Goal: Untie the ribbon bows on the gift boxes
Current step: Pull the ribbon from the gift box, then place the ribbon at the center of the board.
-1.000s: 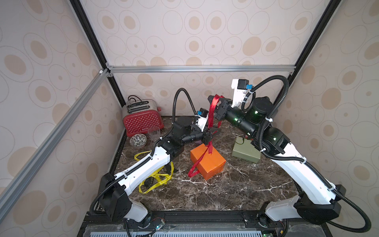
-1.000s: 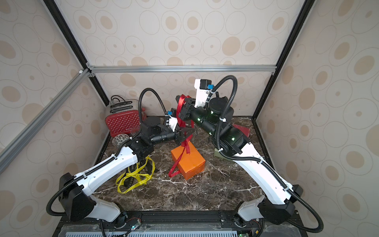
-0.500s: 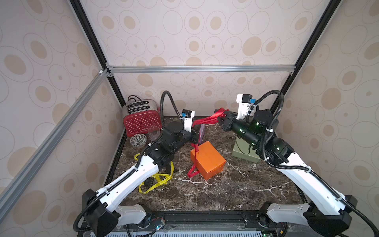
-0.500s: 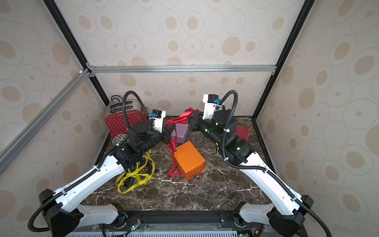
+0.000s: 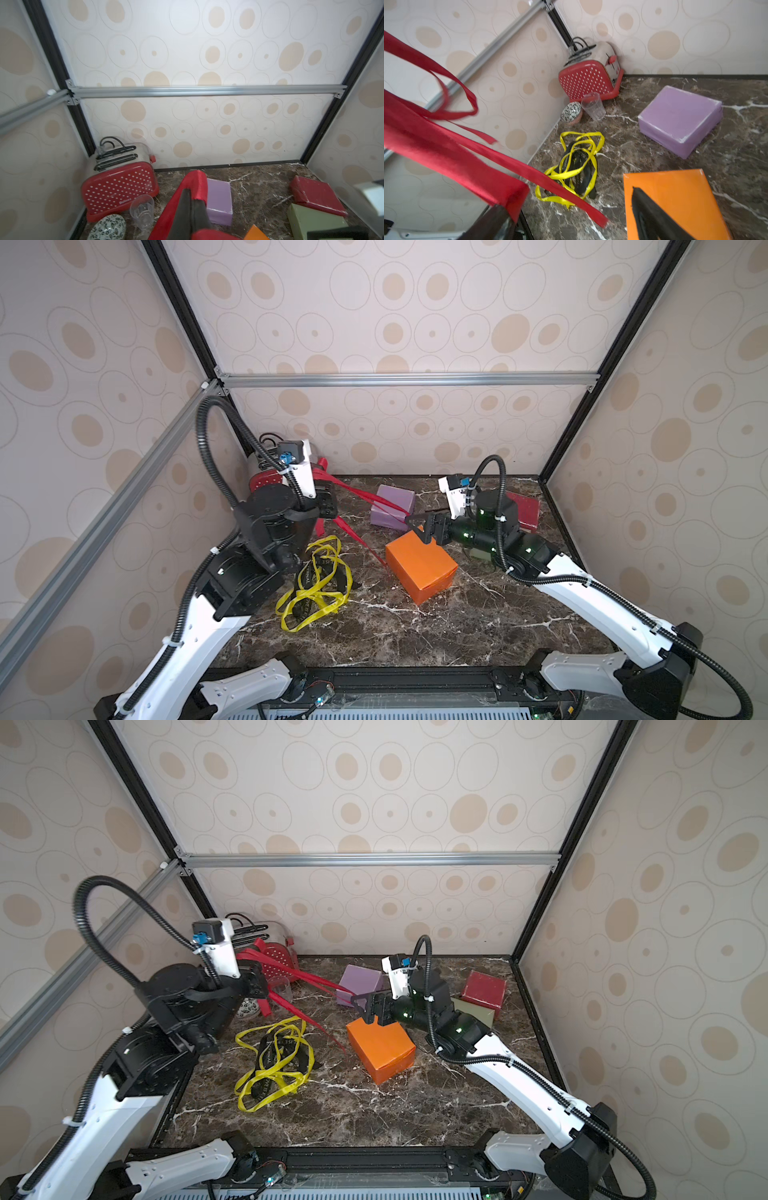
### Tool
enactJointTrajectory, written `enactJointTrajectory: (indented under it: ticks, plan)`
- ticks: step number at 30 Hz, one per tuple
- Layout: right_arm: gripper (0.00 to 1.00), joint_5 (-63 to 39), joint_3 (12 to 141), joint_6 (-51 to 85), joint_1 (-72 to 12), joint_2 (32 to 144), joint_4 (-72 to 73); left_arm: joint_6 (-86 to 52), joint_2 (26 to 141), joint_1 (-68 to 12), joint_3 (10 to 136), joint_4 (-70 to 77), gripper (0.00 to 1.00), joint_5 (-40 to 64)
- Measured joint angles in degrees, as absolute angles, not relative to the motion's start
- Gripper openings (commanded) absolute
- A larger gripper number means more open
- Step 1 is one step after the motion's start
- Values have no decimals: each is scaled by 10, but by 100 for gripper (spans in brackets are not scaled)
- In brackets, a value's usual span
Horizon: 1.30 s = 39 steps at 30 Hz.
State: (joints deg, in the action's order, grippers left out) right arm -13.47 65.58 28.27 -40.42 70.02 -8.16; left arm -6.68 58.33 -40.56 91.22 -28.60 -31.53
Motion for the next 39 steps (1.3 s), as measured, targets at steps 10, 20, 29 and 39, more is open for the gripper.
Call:
enactJointTrajectory:
  ticks: [10,20,29,39]
  plan:
    - [84,-119,558,243,-408,695,7,10,684,-407,1179,-434,0,-328]
    - [93,-209,499,218,-397,715,20,4,656,-352,989,-426,0,-363]
    - [94,-346,451,281,-397,722,149,-58,646,-295,782,-414,0,-356]
    - [100,-373,449,363,-398,793,235,-134,655,-217,649,-461,0,-347]
